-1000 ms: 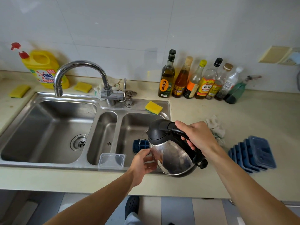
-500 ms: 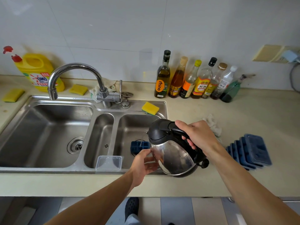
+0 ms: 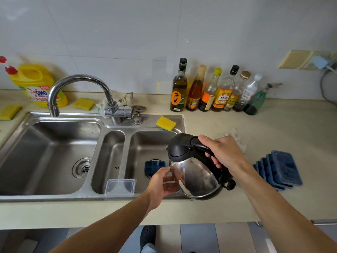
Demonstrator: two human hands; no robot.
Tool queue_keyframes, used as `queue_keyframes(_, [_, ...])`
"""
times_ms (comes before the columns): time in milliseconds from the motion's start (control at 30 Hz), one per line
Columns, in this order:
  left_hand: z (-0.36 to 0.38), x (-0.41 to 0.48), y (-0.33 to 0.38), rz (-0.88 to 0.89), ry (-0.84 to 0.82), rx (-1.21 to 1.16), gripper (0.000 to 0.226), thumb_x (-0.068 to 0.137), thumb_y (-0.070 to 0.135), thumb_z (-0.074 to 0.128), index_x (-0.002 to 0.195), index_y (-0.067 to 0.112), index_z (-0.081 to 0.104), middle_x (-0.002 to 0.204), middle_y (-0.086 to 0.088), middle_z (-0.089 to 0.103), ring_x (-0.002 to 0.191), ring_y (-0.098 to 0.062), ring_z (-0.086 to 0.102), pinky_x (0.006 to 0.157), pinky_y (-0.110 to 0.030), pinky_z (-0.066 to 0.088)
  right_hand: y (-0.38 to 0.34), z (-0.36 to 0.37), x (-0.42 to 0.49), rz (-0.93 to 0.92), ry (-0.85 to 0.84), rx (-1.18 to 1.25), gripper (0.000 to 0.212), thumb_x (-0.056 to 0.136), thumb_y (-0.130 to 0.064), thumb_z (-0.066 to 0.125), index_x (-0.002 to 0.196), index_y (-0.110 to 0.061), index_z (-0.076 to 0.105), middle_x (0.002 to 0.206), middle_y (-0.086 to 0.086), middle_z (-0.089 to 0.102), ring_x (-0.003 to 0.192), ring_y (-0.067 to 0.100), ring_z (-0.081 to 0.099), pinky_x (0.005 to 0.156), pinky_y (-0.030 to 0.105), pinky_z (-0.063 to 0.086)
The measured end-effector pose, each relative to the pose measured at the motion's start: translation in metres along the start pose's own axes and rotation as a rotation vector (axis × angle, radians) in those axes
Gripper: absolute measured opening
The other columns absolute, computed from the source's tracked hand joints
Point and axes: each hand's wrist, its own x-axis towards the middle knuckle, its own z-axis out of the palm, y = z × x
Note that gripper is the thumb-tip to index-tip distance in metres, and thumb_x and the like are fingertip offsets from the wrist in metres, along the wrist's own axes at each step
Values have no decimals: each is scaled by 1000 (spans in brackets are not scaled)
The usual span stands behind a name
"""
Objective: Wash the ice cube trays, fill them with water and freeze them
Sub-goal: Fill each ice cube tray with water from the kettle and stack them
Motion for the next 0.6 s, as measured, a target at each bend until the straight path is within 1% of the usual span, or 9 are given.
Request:
queue_keyframes(100, [1,2,0,-7,-8,6,30,101,34,55,117,11,66,103,-15,77,88,-29,76,66,-35,61,0,-2,0,7,4,10,67,87,-61,64,66,2,70,45,8,56,39,19,49,50,28,45])
queue_keyframes(267, [2,4,-3,-8,-25,10,32,103,34,53,121,11,65,107,-16,76,95,-32,75,73,-39,61,1,-5,-2,16,9,13,67,88,-61,65,66,3,69,45,7,55,39,18,48,50,29,44])
queue_keyframes(333, [3,6,-4,-12,-27,9,33,102,34,53,123,10,65,110,-18,75,102,-34,73,82,-44,61,2,-6,-3,18,12,8,68,88,-61,64,68,4,69,45,6,55,39,18,48,50,29,45])
queue_keyframes(400, [5,6,-6,-15,-28,12,36,102,34,54,125,9,64,114,-20,73,109,-38,69,94,-50,57,2,-8,-5,21,15,2,69,88,-61,64,68,5,69,45,6,56,38,18,48,51,28,45])
queue_keyframes(433, [5,6,-7,-15,-29,14,36,102,35,53,125,9,64,115,-20,73,110,-38,68,96,-51,56,3,-8,-5,23,16,-1,68,87,-61,64,68,4,69,45,6,56,38,18,48,51,28,45])
queue_keyframes(500, [7,4,-8,-15,-32,19,36,102,35,52,125,9,64,114,-20,73,110,-38,68,94,-49,57,4,-9,-7,23,18,-4,68,87,-62,64,66,2,70,44,7,56,38,17,48,50,27,45])
queue_keyframes(600, [9,1,-9,-11,-34,14,34,103,34,52,124,10,64,112,-19,74,109,-38,68,85,-44,58,5,-11,-9,24,17,-7,67,87,-63,64,64,0,69,44,6,56,37,17,49,47,24,44])
